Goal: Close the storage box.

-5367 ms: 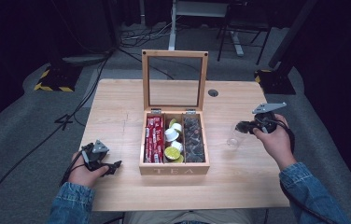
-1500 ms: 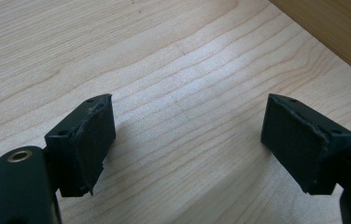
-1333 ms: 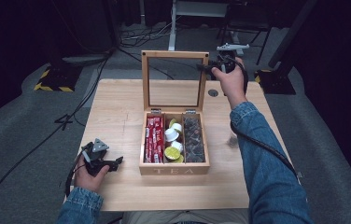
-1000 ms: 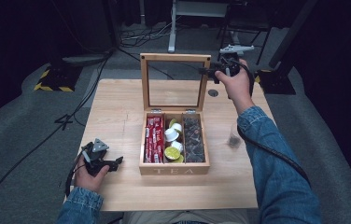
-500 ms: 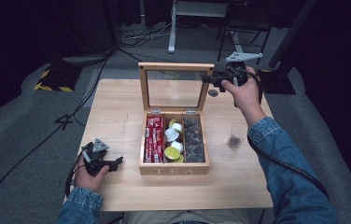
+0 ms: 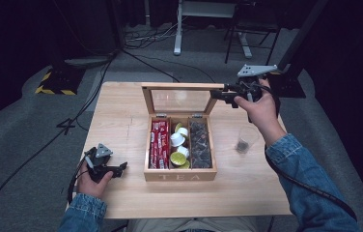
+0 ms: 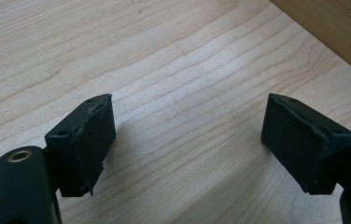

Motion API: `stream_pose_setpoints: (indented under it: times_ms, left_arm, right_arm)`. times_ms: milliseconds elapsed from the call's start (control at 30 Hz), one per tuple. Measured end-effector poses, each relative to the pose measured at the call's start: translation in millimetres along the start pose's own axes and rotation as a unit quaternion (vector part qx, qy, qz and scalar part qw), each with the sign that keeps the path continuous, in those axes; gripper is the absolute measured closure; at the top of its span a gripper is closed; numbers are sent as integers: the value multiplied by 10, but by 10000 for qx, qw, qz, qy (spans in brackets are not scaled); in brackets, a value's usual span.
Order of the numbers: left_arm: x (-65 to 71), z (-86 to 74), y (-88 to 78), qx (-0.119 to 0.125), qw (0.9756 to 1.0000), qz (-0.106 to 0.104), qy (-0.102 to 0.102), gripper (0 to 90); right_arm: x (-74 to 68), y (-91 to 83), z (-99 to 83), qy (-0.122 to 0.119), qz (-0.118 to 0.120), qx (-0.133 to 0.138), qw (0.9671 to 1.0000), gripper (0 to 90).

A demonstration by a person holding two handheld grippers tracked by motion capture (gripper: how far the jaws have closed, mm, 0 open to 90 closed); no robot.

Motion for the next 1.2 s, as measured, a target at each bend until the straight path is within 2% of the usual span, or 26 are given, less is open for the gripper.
stream_pose_setpoints:
  times_ms: [433, 700, 867, 967, 1200]
  left_arm:
    - [1, -2, -3, -3, 10000, 7, 8, 180]
    - [1, -2, -3, -4, 10000, 2, 6, 180]
    - [1, -1, 0, 2, 10000, -11, -15, 179]
    - [0, 1, 2, 8, 10000, -16, -14, 179]
    - [0, 0, 3, 9, 10000, -19, -19, 179]
  right_arm:
    - [-253, -92, -149, -82, 86, -167, 9998, 556]
    - [-449, -131, -280, -315, 152, -302, 9989, 508]
    - [-569, -150, -377, -527, 74, -325, 9981, 477]
    - [-614, -153, -424, -506, 132, -316, 9981, 440]
    - [-769, -147, -569, -738, 14, -375, 9966, 385]
Point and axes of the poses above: each handheld gripper's, and its own axes: y roughly forward along the jaws, z roughly out of its top, x roughly to its right, the point moved 1 cm from there along y, roughly forward along the jaws, and after that the axes turned 9 degrees about -y, right-handed, at the moved point
